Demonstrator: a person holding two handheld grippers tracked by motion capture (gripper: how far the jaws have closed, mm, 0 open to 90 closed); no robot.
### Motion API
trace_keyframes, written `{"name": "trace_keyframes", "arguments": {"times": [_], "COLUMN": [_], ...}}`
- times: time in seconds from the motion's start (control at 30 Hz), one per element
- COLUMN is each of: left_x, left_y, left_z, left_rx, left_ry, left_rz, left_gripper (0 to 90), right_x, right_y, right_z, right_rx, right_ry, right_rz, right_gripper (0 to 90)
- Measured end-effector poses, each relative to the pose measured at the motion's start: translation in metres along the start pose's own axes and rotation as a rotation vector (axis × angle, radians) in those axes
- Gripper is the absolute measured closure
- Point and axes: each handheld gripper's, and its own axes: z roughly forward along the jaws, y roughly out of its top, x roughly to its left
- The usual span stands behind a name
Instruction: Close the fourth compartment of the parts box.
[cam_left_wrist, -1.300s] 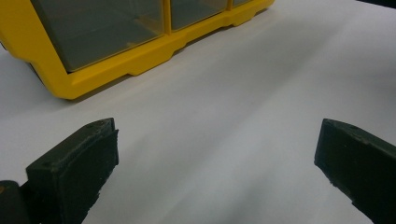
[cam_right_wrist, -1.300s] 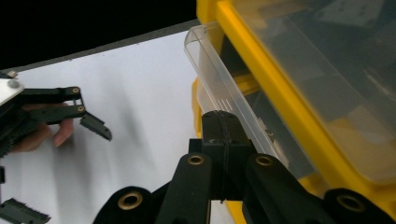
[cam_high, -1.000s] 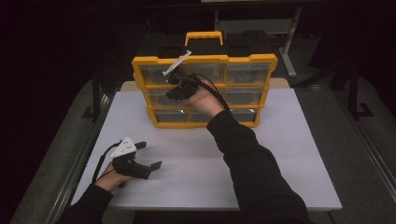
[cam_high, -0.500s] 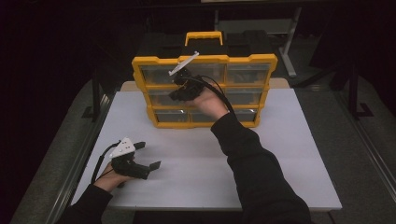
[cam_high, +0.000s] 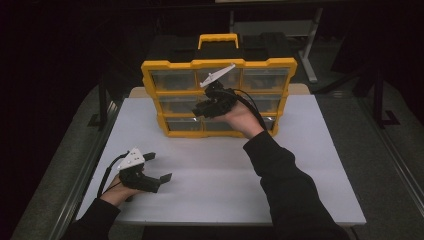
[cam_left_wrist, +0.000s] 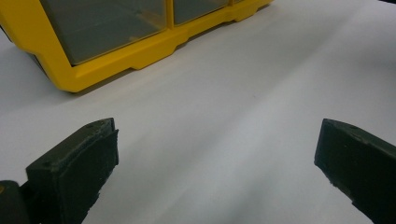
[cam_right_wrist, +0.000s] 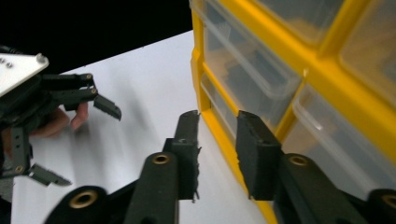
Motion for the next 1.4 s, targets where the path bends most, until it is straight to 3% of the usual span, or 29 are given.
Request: {"name": "trace_keyframes", "arguments": {"times": [0.13,0.5,0.77,0.97,1.4], "left_x": [0.000,0.000,0.000,0.000,0.000], "left_y": [0.000,0.000,-0.001,-0.001,-0.001], "left_z": [0.000,0.000,0.001,0.001,0.000], "left_rx": [0.002,0.005,0.012,0.015,0.014], "left_ry": [0.000,-0.002,0.001,-0.002,-0.003], "left_rz": [0.000,0.001,0.000,-0.001,-0.003], "left_gripper": [0.0,0.0,0.0,0.0,0.0], "right_x": [0.001,0.003,0.000,0.002,0.005], "right_y": [-0.013,-0.046,-0.071,-0.089,-0.128], "right_z": [-0.005,-0.016,-0.021,-0.022,-0.024], "right_rx": [-0.003,0.001,-0.010,-0.004,0.027], "right_ry": [0.004,-0.043,-0.071,-0.100,-0.163], "right_rz": [0.005,0.029,0.076,0.077,0.097], "right_gripper": [59.4,39.0,25.5,14.9,1.6]}}
